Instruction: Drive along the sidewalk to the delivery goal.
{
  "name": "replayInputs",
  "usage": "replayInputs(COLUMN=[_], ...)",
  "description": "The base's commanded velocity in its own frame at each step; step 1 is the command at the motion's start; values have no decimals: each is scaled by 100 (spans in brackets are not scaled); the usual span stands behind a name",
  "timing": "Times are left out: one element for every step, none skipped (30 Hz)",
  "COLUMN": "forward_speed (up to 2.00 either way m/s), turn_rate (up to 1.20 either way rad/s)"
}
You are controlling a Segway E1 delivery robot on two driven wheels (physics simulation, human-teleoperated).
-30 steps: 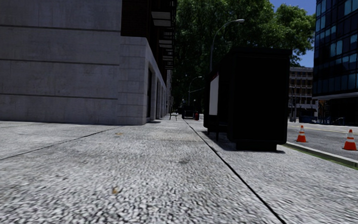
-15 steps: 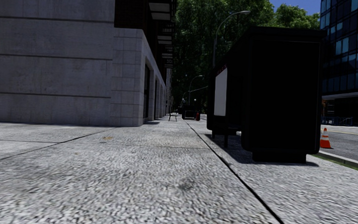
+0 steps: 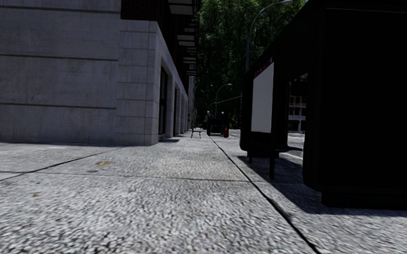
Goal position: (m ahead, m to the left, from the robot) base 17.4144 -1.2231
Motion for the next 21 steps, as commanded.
replayInputs(forward_speed=[200, 200, 200, 200, 200, 200, 200, 200, 200, 200, 200, 200, 200, 200, 200, 200, 200, 200, 200, 200, 200], turn_rate=[0, 0, 0, 0, 0, 0, 0, 0, 0, 0, 0, 0, 0, 0, 0, 0, 0, 0, 0, 0, 0])
